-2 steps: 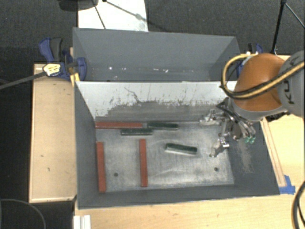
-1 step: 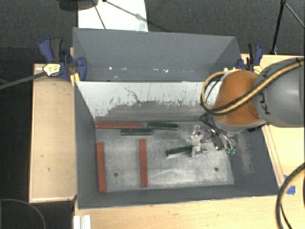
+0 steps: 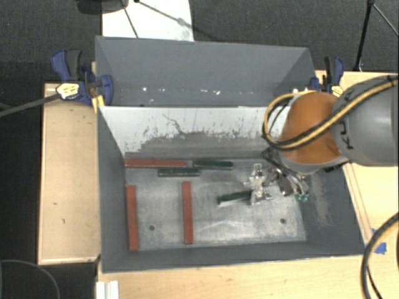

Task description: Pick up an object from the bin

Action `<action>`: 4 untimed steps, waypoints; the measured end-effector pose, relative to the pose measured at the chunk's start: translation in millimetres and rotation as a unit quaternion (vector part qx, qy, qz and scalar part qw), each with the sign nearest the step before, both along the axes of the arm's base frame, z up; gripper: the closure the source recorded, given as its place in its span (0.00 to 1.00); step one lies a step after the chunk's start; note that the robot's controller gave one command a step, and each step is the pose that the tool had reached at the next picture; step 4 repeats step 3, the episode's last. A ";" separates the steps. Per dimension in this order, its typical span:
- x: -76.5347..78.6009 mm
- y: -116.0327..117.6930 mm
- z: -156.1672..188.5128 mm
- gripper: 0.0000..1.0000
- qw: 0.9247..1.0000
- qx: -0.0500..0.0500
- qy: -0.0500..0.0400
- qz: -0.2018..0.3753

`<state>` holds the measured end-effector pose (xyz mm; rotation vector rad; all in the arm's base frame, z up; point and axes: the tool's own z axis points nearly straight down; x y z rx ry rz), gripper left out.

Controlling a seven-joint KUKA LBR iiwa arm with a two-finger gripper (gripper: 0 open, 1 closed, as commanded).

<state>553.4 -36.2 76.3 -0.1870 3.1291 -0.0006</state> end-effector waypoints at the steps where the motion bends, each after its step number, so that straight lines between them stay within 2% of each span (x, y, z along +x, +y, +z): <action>1: -17.1 -12.0 112.1 1.00 1.000 0.000 0.002 0.015; 2: -17.1 -12.0 112.1 1.00 1.000 0.000 0.002 0.016; 3: -6.2 -78.3 240.3 1.00 0.978 -0.003 -0.001 0.210; 4: -6.2 -78.3 240.3 1.00 0.978 -0.003 -0.001 0.210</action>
Offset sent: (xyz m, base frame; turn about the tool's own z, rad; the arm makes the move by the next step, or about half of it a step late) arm 0.0000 0.0000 0.0000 0.0000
